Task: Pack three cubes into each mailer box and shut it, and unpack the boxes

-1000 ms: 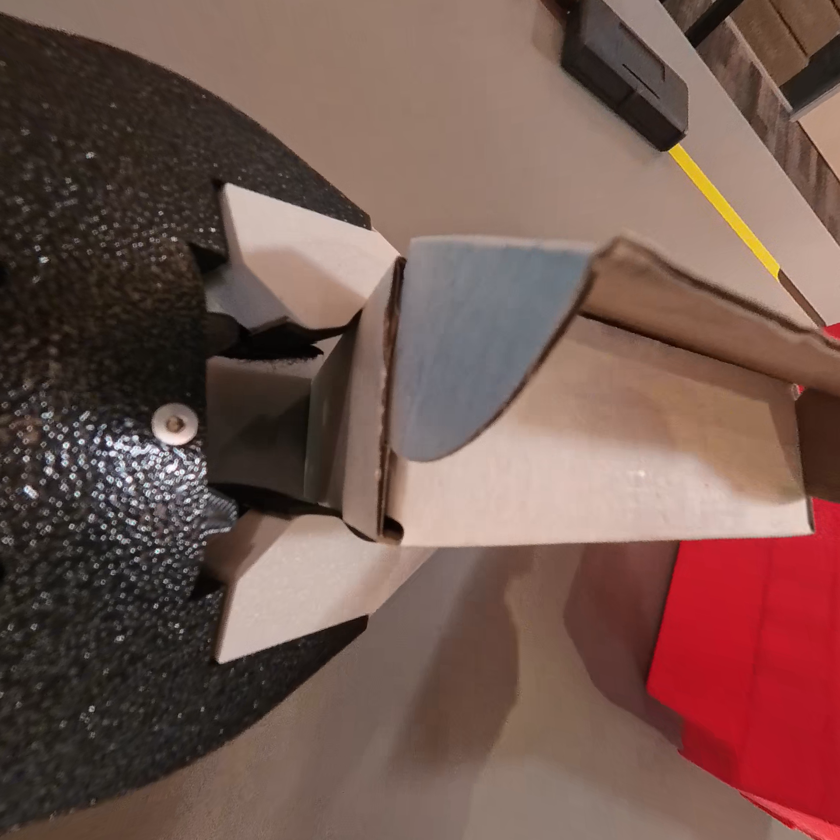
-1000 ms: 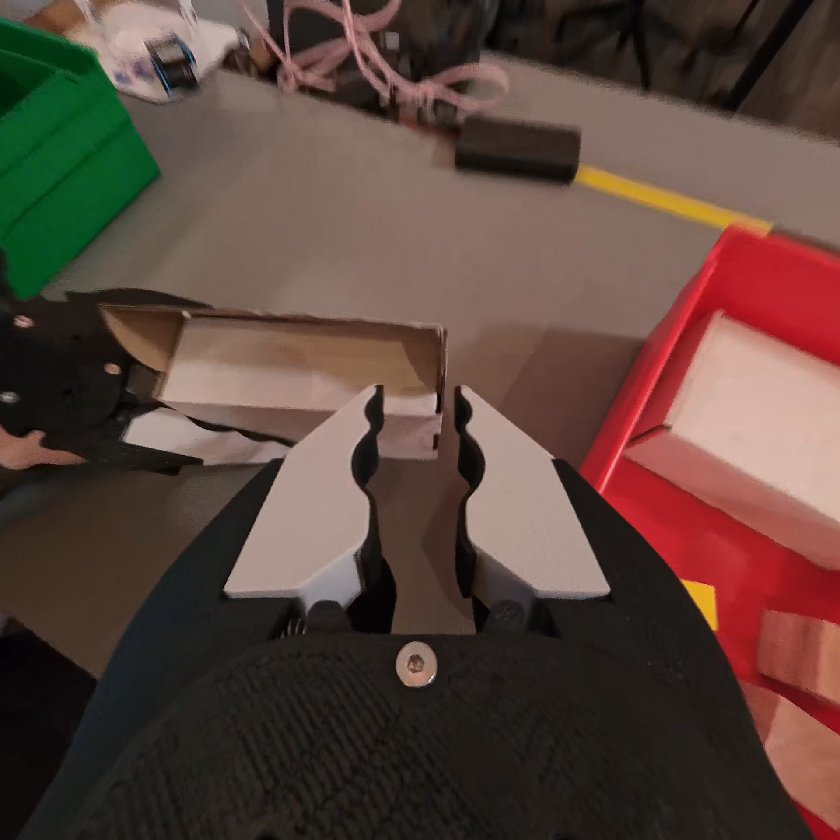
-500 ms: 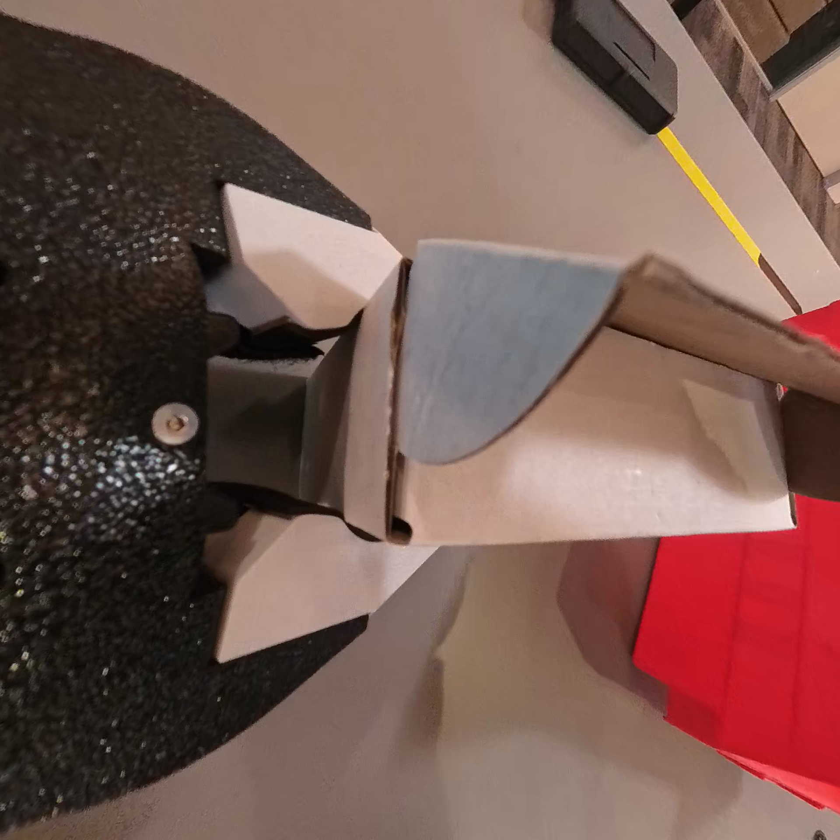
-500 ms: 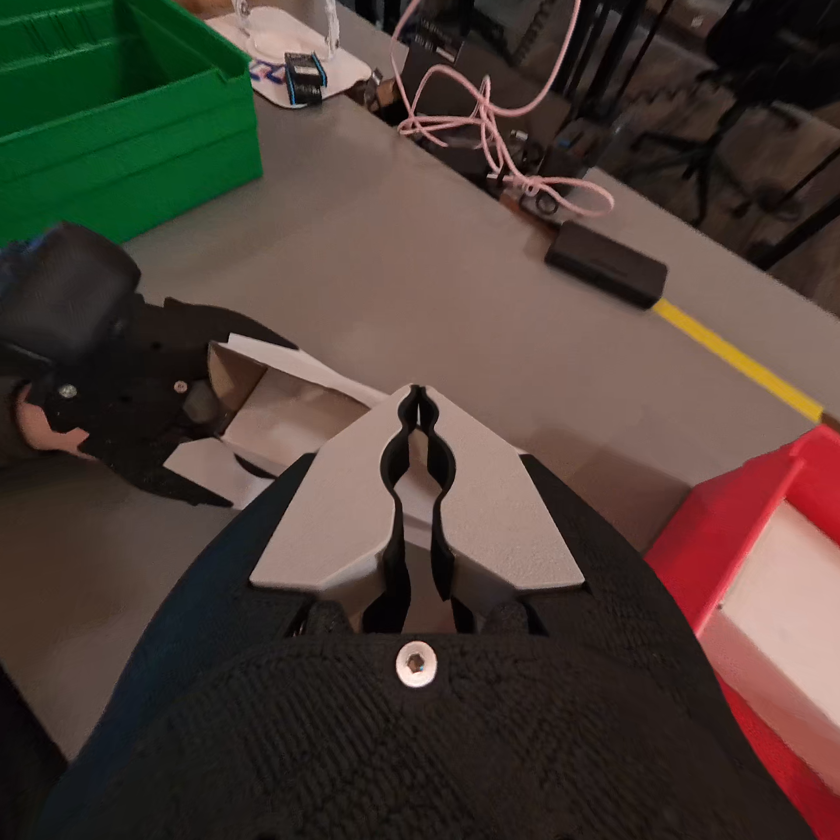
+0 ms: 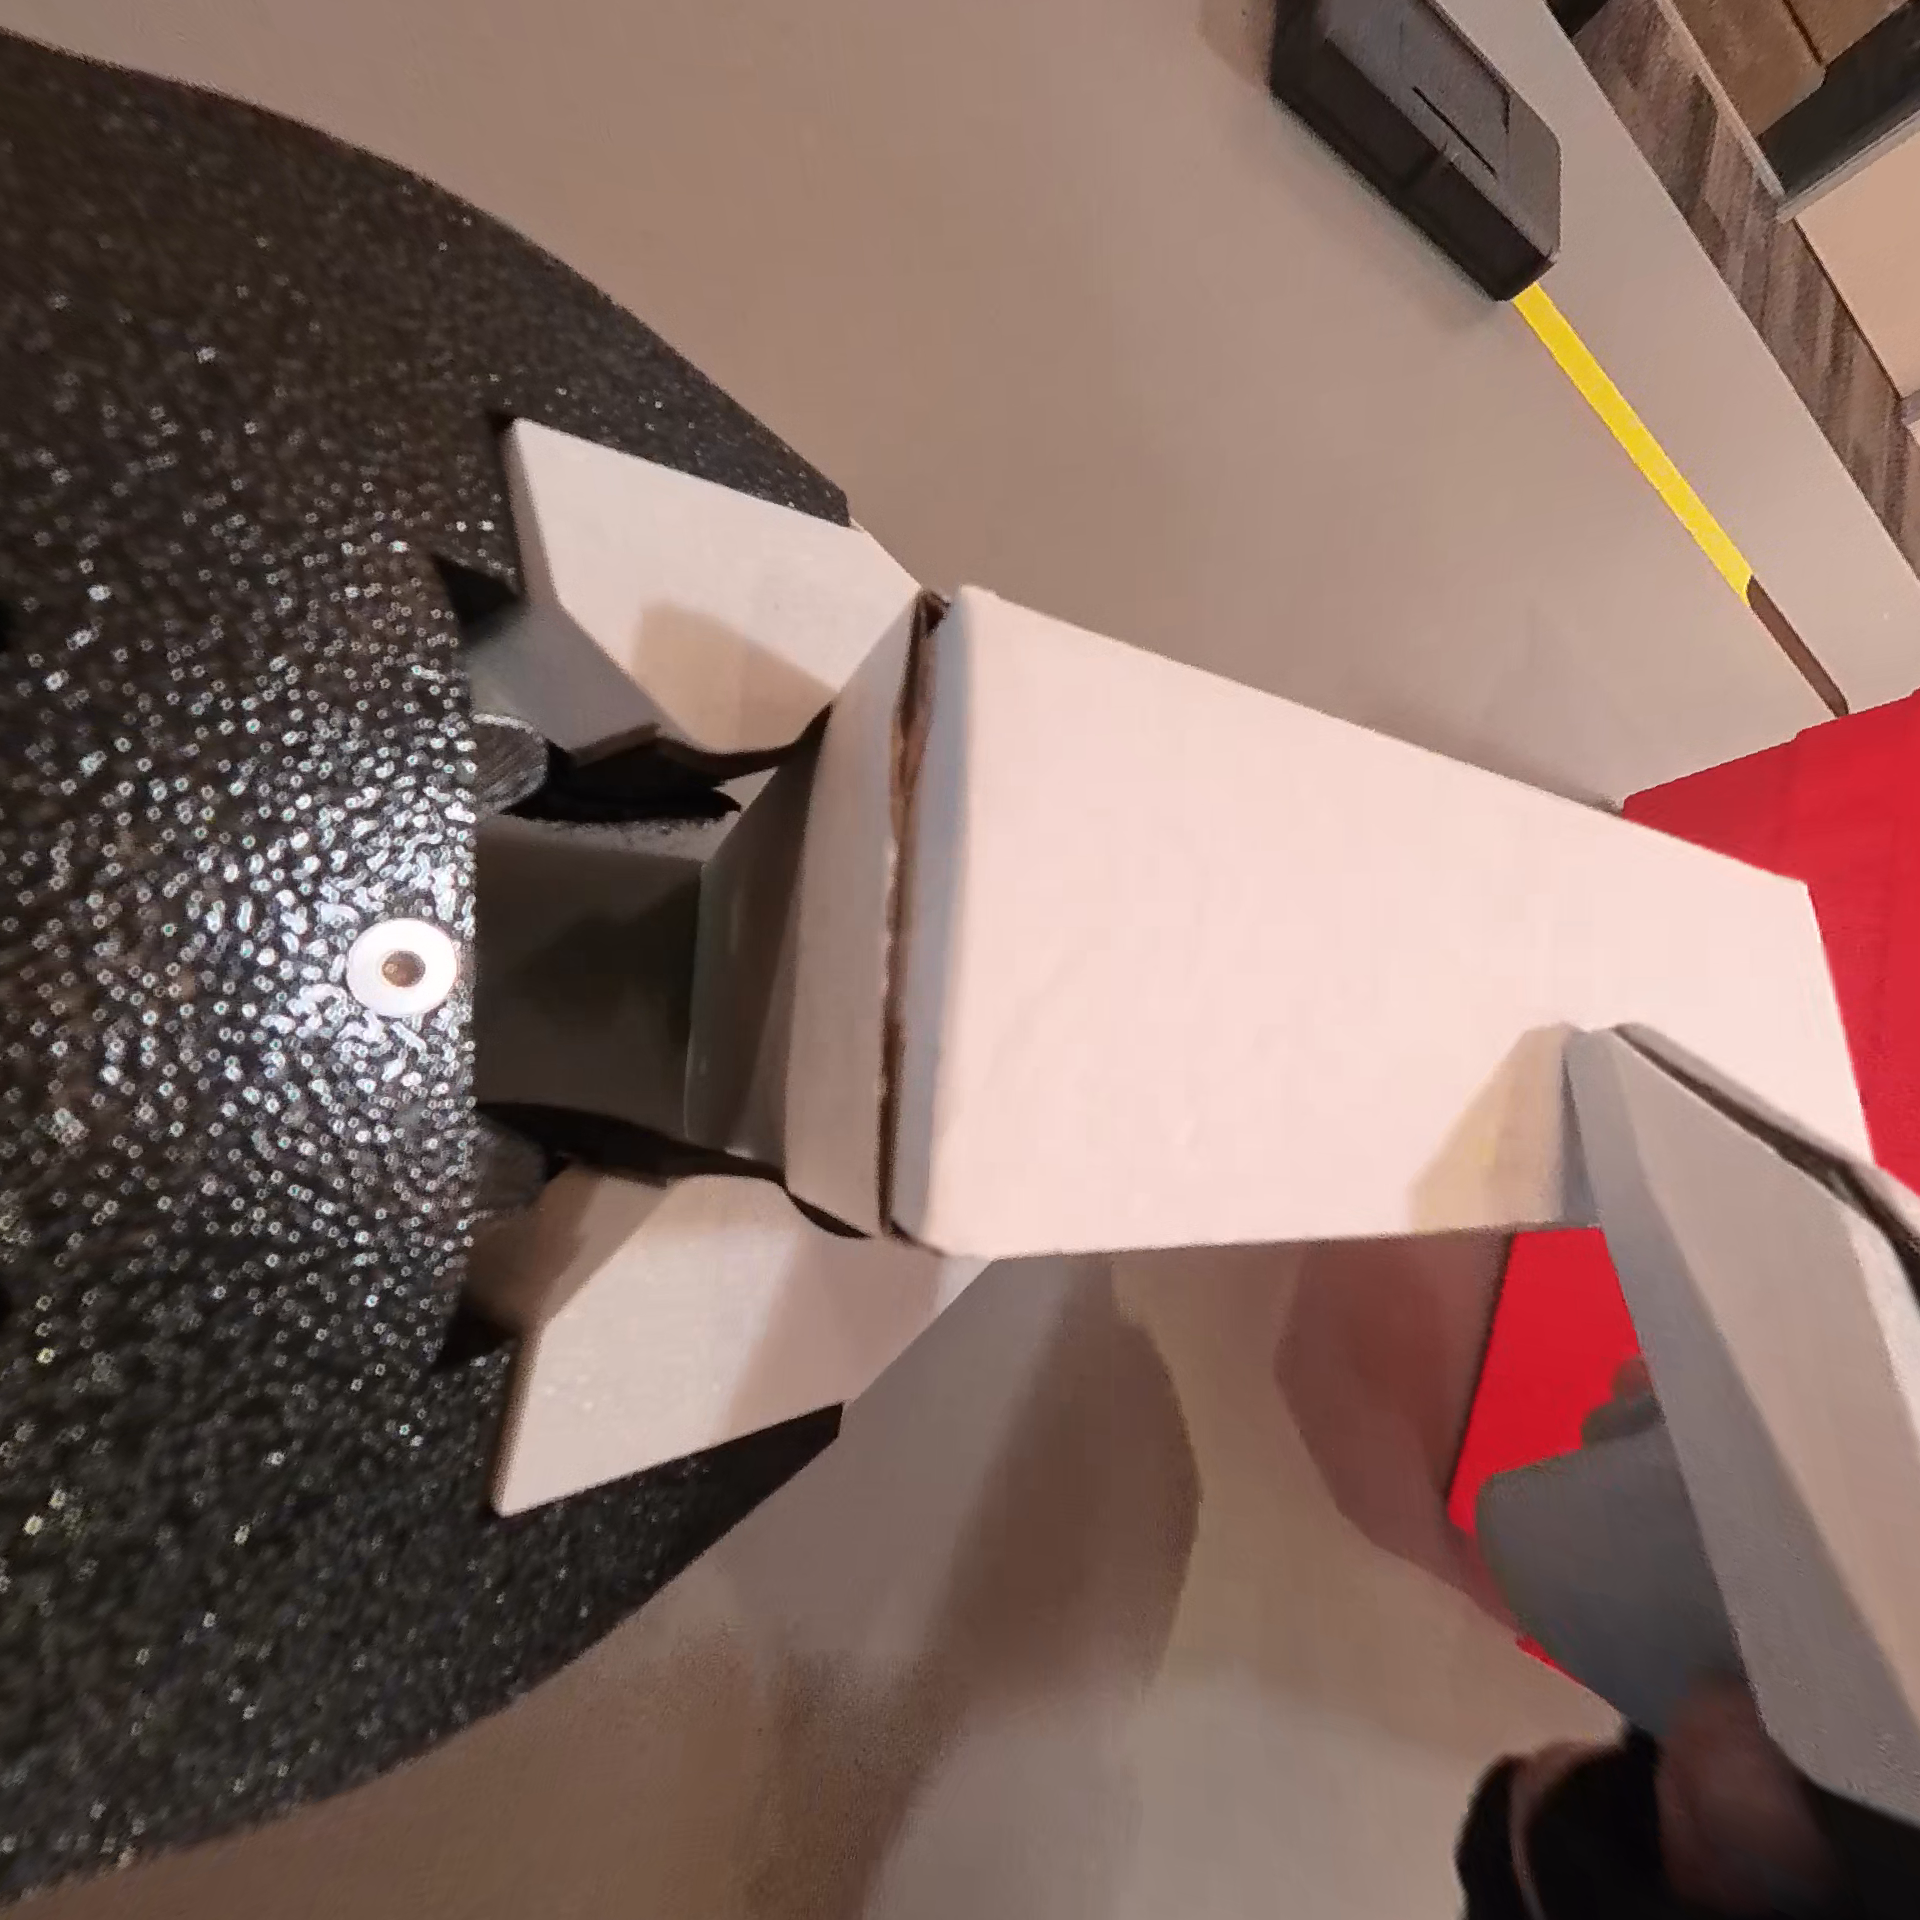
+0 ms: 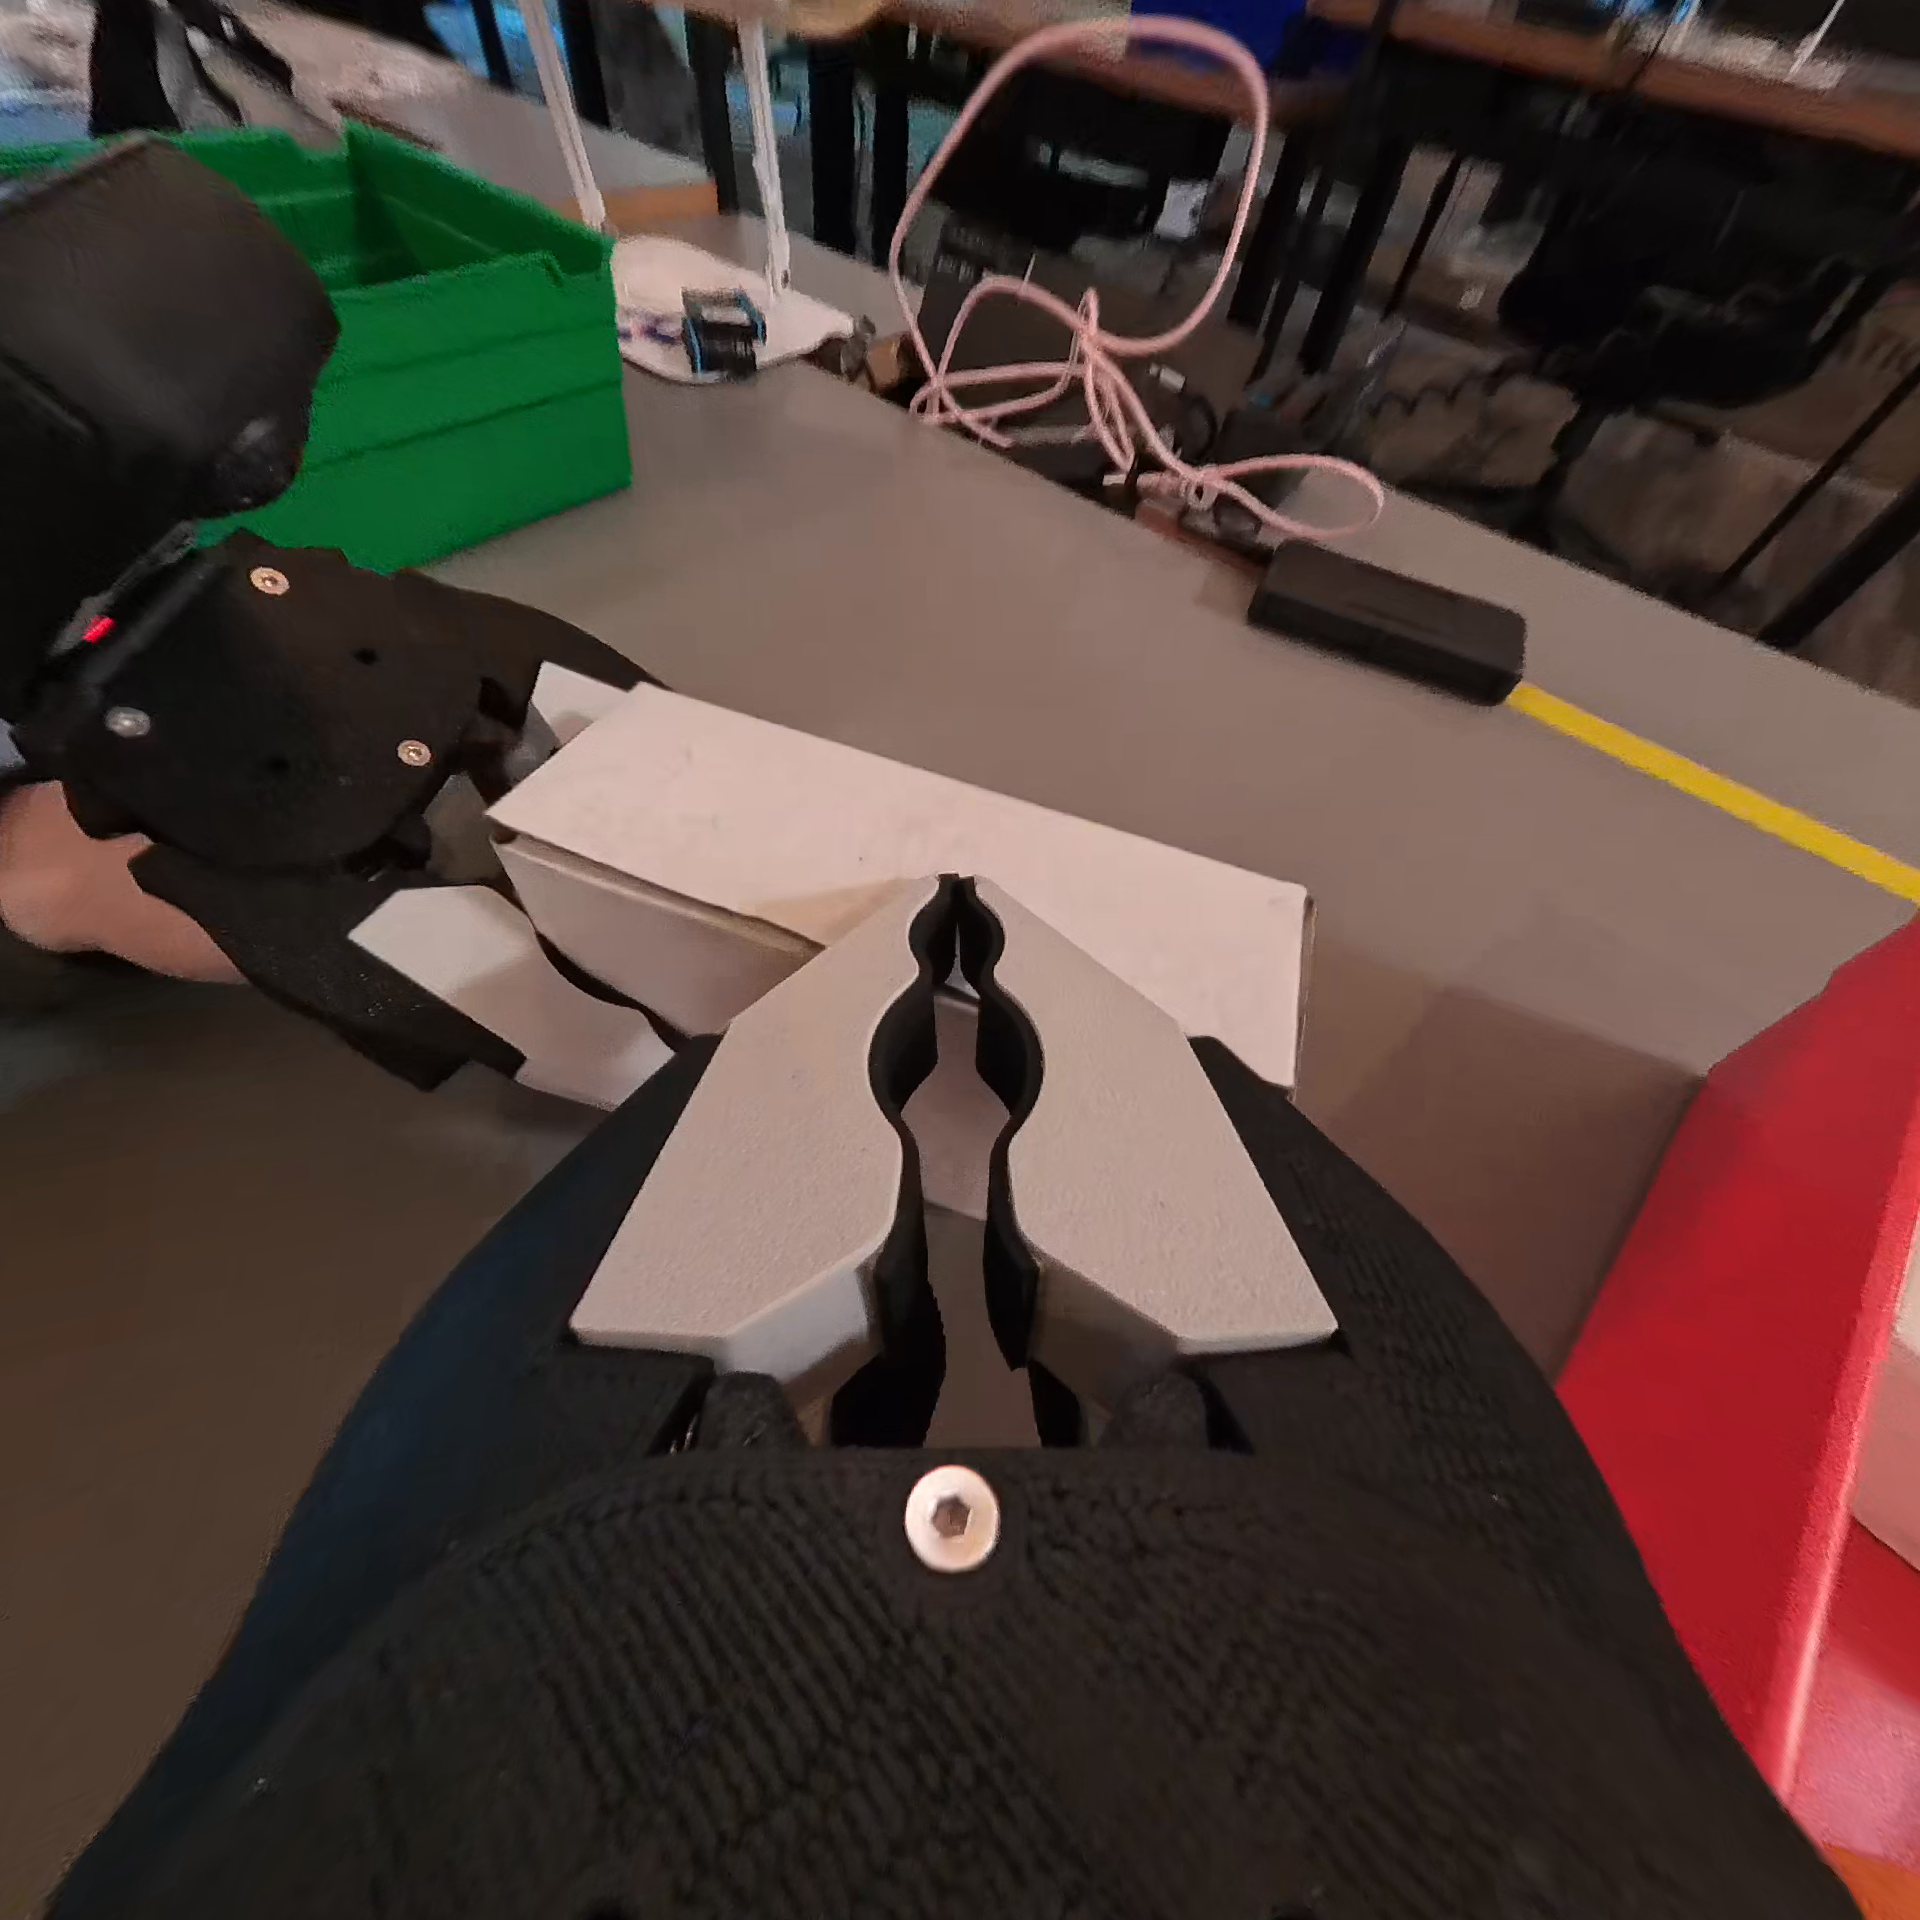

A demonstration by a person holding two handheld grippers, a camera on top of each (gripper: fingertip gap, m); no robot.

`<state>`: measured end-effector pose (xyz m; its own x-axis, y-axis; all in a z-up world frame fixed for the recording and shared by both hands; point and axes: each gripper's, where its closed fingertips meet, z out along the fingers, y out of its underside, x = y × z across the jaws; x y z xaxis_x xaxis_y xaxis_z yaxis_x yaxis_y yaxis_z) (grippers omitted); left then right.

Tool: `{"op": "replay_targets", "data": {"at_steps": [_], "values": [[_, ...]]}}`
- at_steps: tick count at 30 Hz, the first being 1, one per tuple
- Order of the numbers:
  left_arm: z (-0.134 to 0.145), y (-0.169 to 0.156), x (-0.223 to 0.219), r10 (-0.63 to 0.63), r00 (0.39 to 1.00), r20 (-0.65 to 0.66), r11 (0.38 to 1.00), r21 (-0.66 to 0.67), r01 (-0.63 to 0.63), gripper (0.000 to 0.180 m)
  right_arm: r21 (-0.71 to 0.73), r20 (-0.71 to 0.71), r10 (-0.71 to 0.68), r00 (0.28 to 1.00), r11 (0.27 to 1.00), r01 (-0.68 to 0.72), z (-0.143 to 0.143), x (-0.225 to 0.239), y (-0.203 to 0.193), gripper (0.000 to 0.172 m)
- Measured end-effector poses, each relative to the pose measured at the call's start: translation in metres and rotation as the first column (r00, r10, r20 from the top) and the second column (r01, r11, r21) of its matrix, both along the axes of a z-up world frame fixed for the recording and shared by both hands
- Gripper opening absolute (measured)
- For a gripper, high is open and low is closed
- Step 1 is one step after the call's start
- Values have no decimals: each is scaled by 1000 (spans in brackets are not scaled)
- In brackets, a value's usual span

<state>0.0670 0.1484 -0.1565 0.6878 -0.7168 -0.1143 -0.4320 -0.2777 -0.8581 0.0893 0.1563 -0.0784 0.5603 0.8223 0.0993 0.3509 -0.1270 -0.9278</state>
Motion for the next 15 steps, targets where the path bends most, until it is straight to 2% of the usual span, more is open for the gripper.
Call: {"op": "replay_targets", "data": {"at_steps": [7, 10, 11, 12, 14, 15], "values": [[0, 0, 0, -1, 1000, 2, 1000, -3, 1, 81, 170, -59, -10, 998, 985, 20, 2, -1, 0, 0], [2, -3, 3, -47, 999, -22, 998, 45, 48, 82, 330, 31, 40, 999, 943, -48, 10, 0, -12, 0], [4, -5, 5, -76, 996, -45, 994, 81, 80, 82, 393, 69, 97, 993, 912, -117, 16, -3, -24, 39], [6, -8, 8, -115, 990, -87, 983, 137, 126, 82, 464, 109, 137, 985, 869, -172, 24, -5, -36, 64], [12, -13, 13, -164, 958, -233, 927, 296, 231, 82, 519, 248, 167, 954, 809, -277, 29, -4, -50, 84], [14, -15, 13, -156, 926, -345, 872, 392, 293, 82, 499, 326, 196, 925, 796, -344, 25, -5, -58, 92]]}}
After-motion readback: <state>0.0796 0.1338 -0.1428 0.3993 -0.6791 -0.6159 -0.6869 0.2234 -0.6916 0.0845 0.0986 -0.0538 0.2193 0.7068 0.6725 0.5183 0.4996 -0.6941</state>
